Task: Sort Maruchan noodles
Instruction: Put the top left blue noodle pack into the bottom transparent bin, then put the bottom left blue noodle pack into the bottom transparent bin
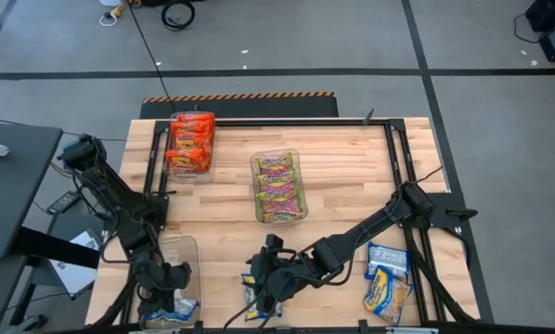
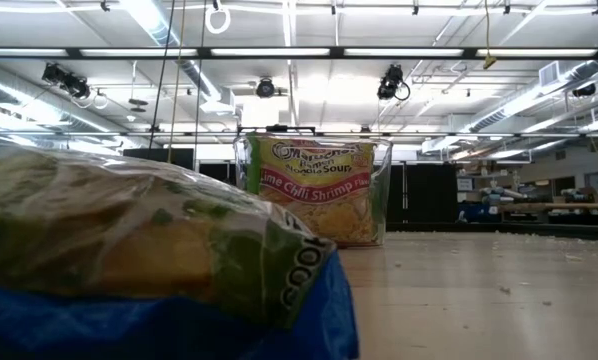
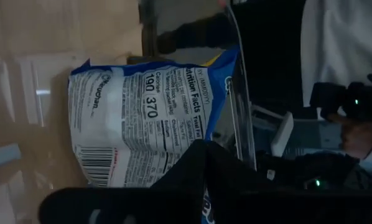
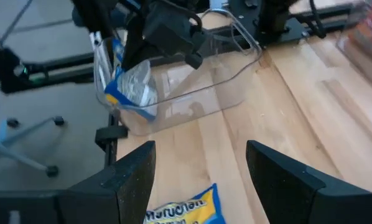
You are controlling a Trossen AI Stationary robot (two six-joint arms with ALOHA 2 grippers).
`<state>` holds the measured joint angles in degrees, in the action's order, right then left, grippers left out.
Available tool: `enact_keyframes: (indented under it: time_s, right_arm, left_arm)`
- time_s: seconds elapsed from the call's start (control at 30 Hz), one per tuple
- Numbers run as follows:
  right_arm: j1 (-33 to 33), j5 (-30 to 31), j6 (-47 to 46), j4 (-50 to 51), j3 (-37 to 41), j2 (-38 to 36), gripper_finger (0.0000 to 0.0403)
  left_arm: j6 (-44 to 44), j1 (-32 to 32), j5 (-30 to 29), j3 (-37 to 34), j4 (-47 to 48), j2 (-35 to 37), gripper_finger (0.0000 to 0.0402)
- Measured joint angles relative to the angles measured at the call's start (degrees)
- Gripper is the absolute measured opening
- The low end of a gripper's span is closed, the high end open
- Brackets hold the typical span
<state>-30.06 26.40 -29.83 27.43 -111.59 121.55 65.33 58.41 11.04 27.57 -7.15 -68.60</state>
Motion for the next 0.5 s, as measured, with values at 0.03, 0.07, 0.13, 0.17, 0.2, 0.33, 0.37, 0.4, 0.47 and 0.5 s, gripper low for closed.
enact_keyframes:
  time_s: [0.03, 0.07, 0.13, 0.17, 0.2, 0.33, 0.37, 0.4, 0.47, 0.5]
  right_arm:
    - [0.04, -0.17, 1.50, -0.01, 0.00, 0.01, 0.0255]
    - [0.16, -0.59, 3.01, -0.03, 0.05, 0.01, 0.0255]
    - [0.22, -1.44, 5.51, 0.17, 0.55, 0.01, 0.0255]
    - [0.26, -1.95, 6.41, 1.21, 0.68, 0.04, 0.0255]
    - [0.28, -2.27, 7.09, 2.59, 0.72, 0.09, 0.0255]
    - [0.59, -6.15, 7.49, 8.65, 0.74, 0.12, 0.0255]
    - [0.72, -6.98, 7.56, 10.16, 0.74, 0.13, 0.0255]
    - [0.84, -7.64, 7.77, 11.36, 0.74, 0.18, 0.0256]
    - [0.98, -8.62, 8.91, 12.91, 0.74, 0.18, 0.0256]
    - [1.06, -8.86, 9.46, 13.55, 0.74, 0.18, 0.0256]
  left_arm:
    - [-0.01, 0.01, 0.60, 0.00, 0.07, 0.00, 0.0023]
    - [-0.01, 0.01, 0.98, 0.00, 0.18, 0.00, 0.0032]
    - [-0.01, 0.00, 1.63, 0.00, 0.32, 0.00, 0.0051]
    - [-0.02, -0.02, 2.05, 0.00, 0.36, 0.00, 0.0061]
    - [-0.03, -0.12, 2.54, 0.00, 0.38, 0.00, 0.0071]
    - [-0.04, -0.88, 2.85, 0.29, 0.71, 0.00, 0.0111]
    - [-0.03, -1.12, 2.81, 0.64, 0.79, 0.00, 0.0120]
    - [-0.01, -1.35, 2.86, 1.12, 0.94, 0.02, 0.0128]
    - [-0.05, -1.80, 3.94, 2.32, 2.45, 0.02, 0.0143]
    - [-0.01, -2.03, 4.93, 2.95, 3.53, 0.02, 0.0149]
